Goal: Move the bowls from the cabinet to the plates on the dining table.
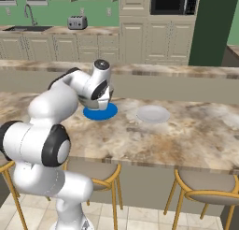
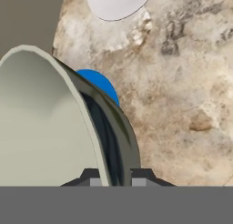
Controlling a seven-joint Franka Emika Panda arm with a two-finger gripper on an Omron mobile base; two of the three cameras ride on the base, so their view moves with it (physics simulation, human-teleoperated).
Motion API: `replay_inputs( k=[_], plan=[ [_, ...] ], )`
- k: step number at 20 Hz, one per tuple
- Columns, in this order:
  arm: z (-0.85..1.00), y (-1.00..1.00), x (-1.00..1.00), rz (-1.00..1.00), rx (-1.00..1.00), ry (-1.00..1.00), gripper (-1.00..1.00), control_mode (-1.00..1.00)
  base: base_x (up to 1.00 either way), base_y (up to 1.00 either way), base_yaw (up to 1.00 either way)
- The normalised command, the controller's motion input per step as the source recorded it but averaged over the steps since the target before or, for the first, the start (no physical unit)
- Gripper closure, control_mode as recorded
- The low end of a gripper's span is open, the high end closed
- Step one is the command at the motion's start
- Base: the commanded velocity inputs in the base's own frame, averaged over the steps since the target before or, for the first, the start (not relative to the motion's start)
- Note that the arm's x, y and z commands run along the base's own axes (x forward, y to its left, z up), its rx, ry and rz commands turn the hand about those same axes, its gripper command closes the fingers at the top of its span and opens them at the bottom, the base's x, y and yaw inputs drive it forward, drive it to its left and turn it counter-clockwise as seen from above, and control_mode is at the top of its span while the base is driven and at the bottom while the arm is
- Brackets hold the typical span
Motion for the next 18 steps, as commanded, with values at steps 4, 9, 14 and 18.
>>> replay_inputs(
  k=[4, 9, 14, 18],
  plan=[
    [-0.17, 0.11, 0.43, 0.04, -0.02, -0.02, 1.0, -1.0, 0.0, 0.0, 0.0],
    [-0.08, 0.03, 0.32, 0.02, 0.0, 0.0, 1.0, -1.0, 0.0, 0.0, 0.0],
    [-0.19, 0.0, 0.27, 0.0, 0.0, 0.0, 1.0, -1.0, 0.0, 0.0, 0.0],
    [-0.36, 0.0, 0.32, 0.0, 0.0, 0.0, 1.0, -1.0, 0.0, 0.0, 0.0]
  ],
)
